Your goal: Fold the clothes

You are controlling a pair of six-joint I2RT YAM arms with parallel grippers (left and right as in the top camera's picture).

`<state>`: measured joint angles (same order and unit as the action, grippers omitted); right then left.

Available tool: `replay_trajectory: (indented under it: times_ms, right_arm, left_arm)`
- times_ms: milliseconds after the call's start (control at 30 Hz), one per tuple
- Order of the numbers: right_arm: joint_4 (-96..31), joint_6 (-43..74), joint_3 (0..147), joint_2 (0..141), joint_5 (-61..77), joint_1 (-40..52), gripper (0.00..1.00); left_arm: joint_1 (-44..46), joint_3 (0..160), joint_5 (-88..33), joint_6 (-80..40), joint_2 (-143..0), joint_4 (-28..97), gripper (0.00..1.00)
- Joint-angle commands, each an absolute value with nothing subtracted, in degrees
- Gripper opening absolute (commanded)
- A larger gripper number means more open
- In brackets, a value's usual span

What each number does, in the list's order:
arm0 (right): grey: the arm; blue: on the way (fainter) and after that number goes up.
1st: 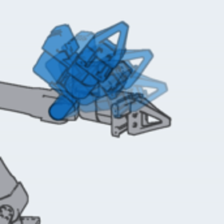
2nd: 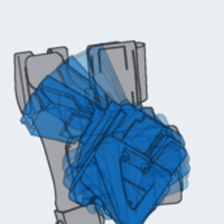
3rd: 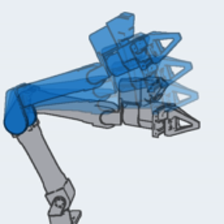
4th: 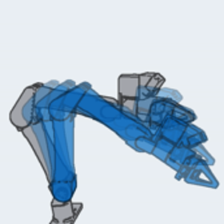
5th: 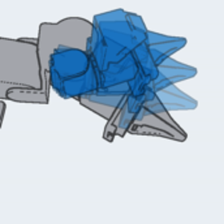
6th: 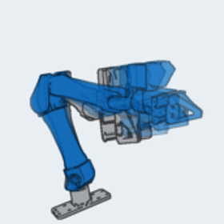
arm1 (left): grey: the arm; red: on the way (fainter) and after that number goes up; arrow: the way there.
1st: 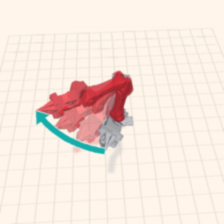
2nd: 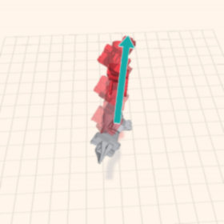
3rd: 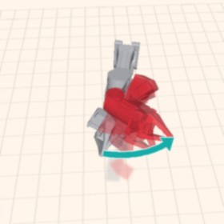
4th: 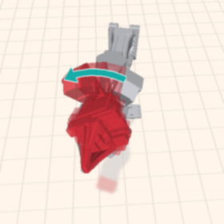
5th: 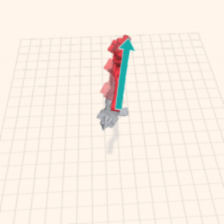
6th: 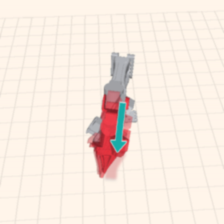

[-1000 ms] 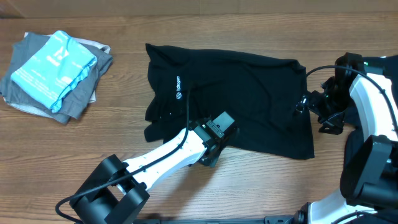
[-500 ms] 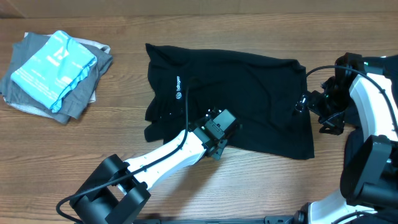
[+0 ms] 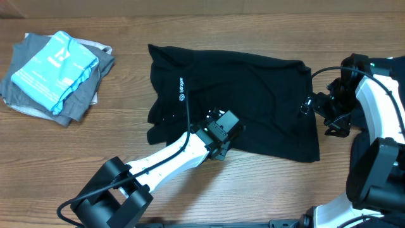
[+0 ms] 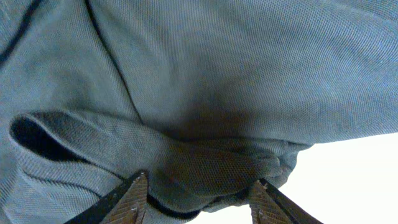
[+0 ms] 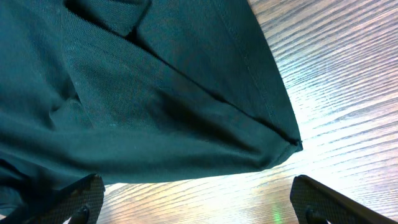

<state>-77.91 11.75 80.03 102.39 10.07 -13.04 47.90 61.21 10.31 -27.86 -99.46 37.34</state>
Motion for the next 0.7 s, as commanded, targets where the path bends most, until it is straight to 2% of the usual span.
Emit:
replay_trajectory:
  times_ms: [0,133,333,667]
  right_arm:
    - [-77.6,11.6,79.7,101.4,10.4,-13.1,1.00]
    - [-77.6,11.6,79.7,101.4,10.4,-13.1,1.00]
    - [-77.6,11.6,79.7,101.4,10.4,-13.1,1.00]
    - [-77.5,11.8,79.7,101.4,10.6,-13.1,1.00]
  left_arm:
    - [47.6,60.9,6.4,-34.3,-100.1,38.2,0.57]
    - [47.6,61.6,3.9,-38.2,-99.3,39.5,0.64]
    - [47.6,61.6,-1.6,-42.9,-98.7,41.8,0.63]
    - [47.6,60.8,5.4,-45.3,-99.1,40.7,0.63]
